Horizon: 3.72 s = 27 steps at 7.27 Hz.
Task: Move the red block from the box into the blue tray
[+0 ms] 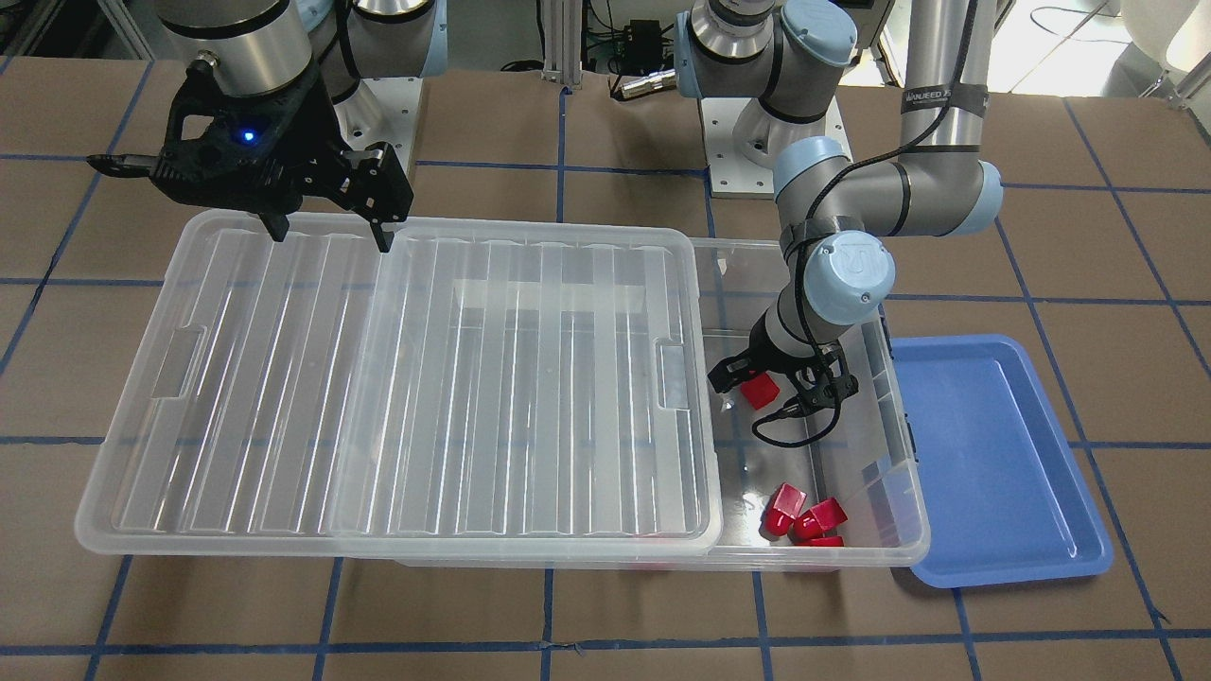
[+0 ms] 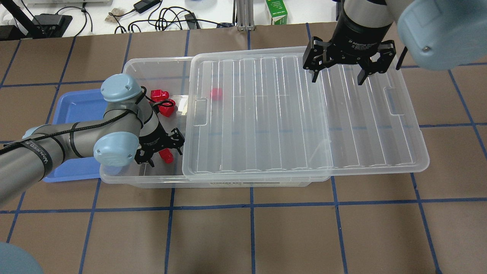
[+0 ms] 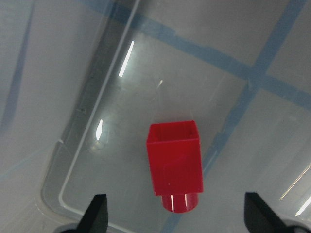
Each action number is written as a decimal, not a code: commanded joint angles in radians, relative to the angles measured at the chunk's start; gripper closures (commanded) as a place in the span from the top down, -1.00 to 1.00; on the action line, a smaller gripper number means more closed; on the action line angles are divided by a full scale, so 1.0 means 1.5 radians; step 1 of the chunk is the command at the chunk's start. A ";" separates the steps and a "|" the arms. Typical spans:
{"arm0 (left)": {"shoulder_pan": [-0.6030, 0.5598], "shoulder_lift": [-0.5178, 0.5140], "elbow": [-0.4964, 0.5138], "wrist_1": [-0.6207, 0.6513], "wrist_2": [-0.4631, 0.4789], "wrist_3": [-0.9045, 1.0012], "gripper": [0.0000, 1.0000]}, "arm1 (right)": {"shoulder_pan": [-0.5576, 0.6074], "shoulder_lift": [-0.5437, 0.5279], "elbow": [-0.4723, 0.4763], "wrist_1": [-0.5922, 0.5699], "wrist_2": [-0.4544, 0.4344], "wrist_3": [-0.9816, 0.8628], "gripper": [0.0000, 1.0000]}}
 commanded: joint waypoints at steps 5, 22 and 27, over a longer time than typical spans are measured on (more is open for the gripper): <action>-0.003 0.039 0.037 0.007 0.003 0.046 -1.00 | 0.000 0.000 0.000 0.000 0.001 0.000 1.00; 0.328 -0.108 0.204 -0.039 0.010 0.619 0.09 | -0.364 0.026 0.227 -0.217 -0.004 -0.528 1.00; 0.201 0.009 0.377 -0.362 -0.015 0.466 1.00 | -0.202 0.027 0.262 -0.301 0.002 -0.362 1.00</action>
